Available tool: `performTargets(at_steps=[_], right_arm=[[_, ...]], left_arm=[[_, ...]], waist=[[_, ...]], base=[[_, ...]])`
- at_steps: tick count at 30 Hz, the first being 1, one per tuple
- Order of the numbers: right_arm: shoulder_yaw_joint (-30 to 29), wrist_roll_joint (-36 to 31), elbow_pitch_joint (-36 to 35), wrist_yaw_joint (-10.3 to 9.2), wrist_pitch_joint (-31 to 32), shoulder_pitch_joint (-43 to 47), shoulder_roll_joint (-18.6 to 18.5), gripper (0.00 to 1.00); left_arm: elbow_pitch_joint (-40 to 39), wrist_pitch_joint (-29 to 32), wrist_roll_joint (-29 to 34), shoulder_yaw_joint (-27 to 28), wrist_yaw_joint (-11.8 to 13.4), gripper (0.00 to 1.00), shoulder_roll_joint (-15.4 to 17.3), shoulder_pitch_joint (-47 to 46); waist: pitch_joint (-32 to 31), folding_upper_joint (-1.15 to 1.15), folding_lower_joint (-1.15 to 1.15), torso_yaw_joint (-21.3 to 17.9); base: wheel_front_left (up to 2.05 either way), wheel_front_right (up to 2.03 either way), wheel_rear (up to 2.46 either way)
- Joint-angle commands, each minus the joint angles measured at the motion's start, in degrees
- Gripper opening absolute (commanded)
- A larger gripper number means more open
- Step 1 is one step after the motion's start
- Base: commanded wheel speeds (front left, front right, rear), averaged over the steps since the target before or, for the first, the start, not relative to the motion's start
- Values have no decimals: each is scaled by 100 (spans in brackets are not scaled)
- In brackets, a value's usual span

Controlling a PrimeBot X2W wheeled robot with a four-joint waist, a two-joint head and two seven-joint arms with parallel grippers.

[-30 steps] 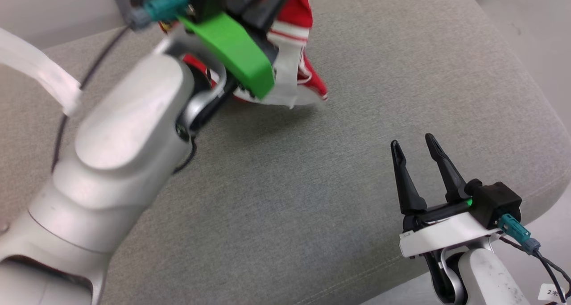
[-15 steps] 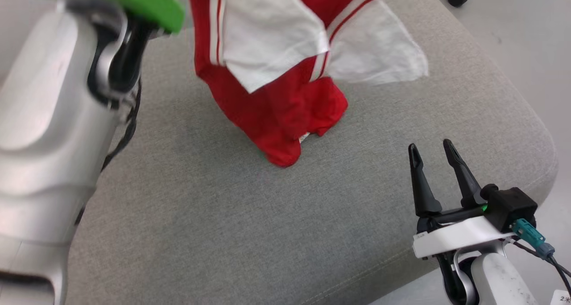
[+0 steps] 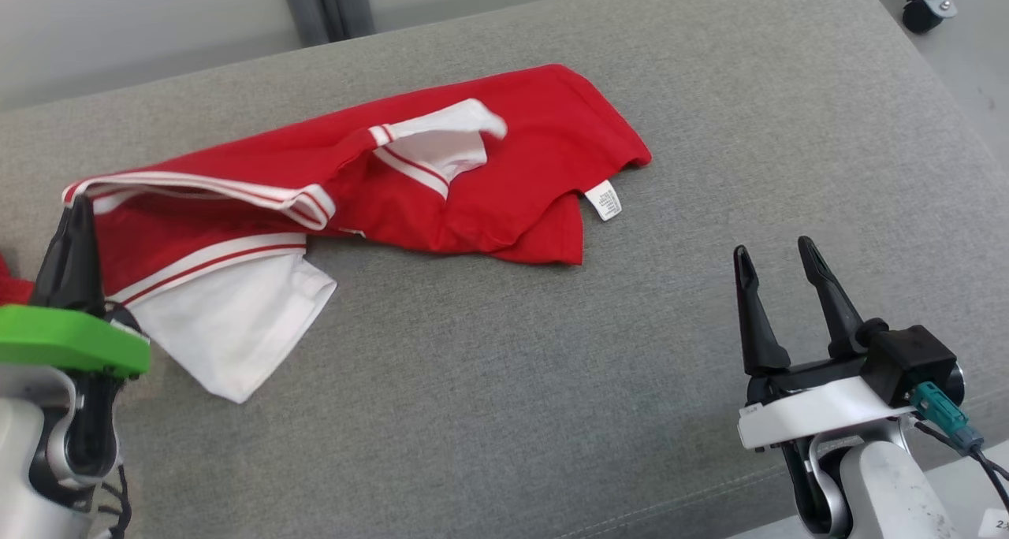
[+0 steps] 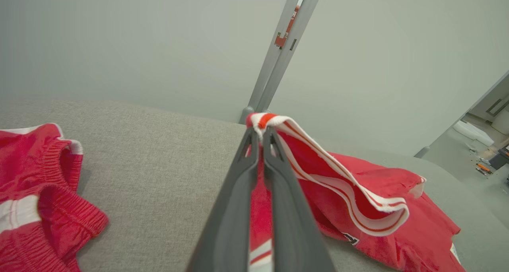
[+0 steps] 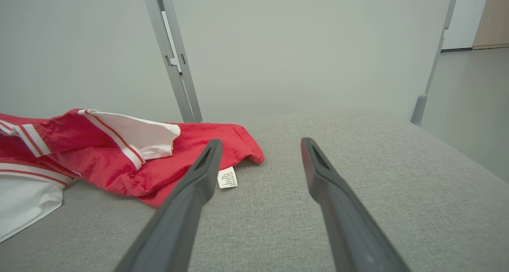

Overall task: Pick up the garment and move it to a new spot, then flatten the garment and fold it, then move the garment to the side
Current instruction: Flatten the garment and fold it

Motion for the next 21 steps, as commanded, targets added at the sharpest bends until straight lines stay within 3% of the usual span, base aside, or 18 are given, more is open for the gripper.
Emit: performTargets(at_steps=[1, 8, 11, 12, 13, 21], right_arm=[[8, -51, -24, -2, -1, -46, -5, 100], [6, -142, 15, -2, -1, 45, -3, 100], [13, -171, 29, -2, -1, 9, -4, 100], [31, -188, 33, -2, -1, -16, -3, 100], [42, -199, 37, -2, -1, -35, -4, 100], [56, -212, -5, -2, -1, -48, -5, 100]], left_arm=[[9, -73, -23, 56, 79, 0, 74, 234], [342, -331, 413, 252, 299, 0, 237, 720], [526, -383, 719, 304, 315, 0, 154, 636], [578, -395, 840, 316, 358, 44, 110, 590], [586, -403, 1015, 343, 387, 100, 86, 547], [-235, -386, 2773, 864, 954, 100, -544, 818]], waist=[[71, 0, 0, 137], [141, 0, 0, 350], [152, 0, 0, 429], [149, 0, 0, 447], [146, 0, 0, 457], [135, 0, 0, 467]], base=[[0, 0, 0], [0, 0, 0], [0, 0, 0], [0, 0, 0], [0, 0, 0], [0, 0, 0]])
